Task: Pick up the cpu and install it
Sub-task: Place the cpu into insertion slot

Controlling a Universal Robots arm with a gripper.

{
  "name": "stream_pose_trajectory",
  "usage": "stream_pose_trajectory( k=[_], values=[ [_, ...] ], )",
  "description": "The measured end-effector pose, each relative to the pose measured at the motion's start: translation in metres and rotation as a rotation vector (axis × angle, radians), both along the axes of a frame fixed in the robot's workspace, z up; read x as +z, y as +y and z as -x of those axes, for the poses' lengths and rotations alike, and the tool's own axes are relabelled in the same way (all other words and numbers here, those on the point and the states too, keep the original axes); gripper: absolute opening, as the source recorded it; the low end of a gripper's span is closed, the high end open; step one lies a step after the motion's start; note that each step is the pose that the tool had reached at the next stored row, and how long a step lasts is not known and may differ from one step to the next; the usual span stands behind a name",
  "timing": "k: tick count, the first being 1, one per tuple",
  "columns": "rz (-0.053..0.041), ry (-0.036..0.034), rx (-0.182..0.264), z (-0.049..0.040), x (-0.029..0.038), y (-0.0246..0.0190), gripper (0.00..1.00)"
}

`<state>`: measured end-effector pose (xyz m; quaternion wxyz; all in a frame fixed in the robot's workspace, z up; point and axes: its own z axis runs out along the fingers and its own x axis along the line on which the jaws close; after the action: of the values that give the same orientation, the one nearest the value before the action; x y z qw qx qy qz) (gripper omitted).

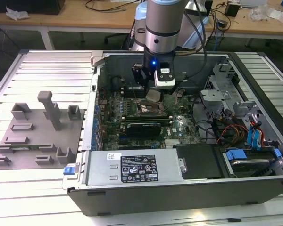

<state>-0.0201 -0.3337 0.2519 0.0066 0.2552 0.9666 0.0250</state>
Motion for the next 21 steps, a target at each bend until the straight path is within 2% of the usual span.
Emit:
stream_pose_trajectory(
  k=[2,11,13,17,18,21],
  values=[
    [0.0,0.0,-0.063,0.0,-0.0012,0.0,0.55],
    [0.0001,0.0,-0.248,0.0,-0.0047,0.0,0.55],
    [0.0,0.0001,-0.317,0.0,-0.0061,0.0,0.55],
    [-0.0001,0.0,-0.398,0.0,-0.0081,0.0,0.55],
    [0.0,0.0,-0.434,0.0,-0.0089,0.0,0.55],
    [0.0002,0.0001,-0.499,0.0,-0.0099,0.0,0.55]
  ],
)
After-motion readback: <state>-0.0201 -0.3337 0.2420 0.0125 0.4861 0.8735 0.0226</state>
